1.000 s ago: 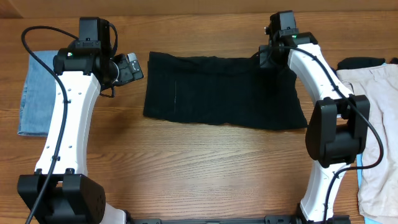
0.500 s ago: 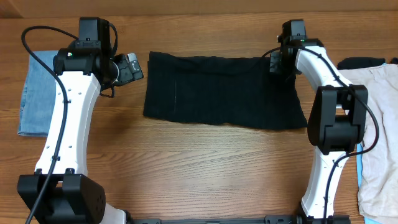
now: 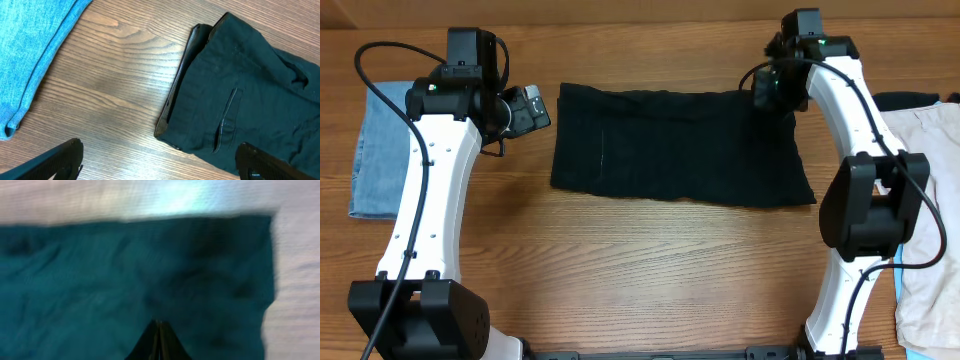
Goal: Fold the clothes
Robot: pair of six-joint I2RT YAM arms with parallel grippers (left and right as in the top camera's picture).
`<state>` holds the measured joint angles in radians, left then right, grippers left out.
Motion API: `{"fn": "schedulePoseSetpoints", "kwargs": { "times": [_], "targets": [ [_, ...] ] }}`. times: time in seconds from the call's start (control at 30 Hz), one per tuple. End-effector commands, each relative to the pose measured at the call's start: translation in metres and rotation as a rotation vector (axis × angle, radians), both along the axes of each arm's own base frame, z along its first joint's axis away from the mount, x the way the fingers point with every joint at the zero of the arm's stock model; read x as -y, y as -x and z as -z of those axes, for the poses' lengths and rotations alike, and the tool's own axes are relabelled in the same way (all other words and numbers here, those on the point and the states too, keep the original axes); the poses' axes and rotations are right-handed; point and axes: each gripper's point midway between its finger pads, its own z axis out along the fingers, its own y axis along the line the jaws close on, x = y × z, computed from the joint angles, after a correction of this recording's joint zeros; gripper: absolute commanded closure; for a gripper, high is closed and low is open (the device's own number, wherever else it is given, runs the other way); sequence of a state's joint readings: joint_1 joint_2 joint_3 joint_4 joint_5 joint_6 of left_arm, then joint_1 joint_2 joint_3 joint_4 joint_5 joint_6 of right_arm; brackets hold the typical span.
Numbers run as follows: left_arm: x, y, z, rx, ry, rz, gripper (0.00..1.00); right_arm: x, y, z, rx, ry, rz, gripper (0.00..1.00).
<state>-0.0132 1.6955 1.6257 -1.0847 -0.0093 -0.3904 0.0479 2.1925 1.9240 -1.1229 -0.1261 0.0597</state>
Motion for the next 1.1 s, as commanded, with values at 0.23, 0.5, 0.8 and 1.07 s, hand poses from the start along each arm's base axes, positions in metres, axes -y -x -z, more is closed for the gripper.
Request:
{"fn": "schedulePoseSetpoints", "kwargs": {
  "times": [0.23,0.5,0.8,1.07],
  "targets": [
    [-0.002,-0.001,-0.002,0.006,-0.009,-0.004,0.0,-0.073,0.03,0.011,-0.06,-0.255,-0.154,0.96],
    [-0.002,-0.001,-0.002,0.006,-0.009,-0.004,0.0,-0.163,0.023,0.001,0.094,-0.268,-0.377,0.96],
    [-0.002,-0.001,-0.002,0.006,-0.009,-0.004,0.0,-0.221,0.015,-0.001,0.233,-0.172,-0.406,0.96],
    [-0.001,-0.001,-0.002,0.006,-0.009,-0.002,0.0,-0.228,0.009,0.034,0.2,-0.18,-0.373,0.96]
  ]
}}
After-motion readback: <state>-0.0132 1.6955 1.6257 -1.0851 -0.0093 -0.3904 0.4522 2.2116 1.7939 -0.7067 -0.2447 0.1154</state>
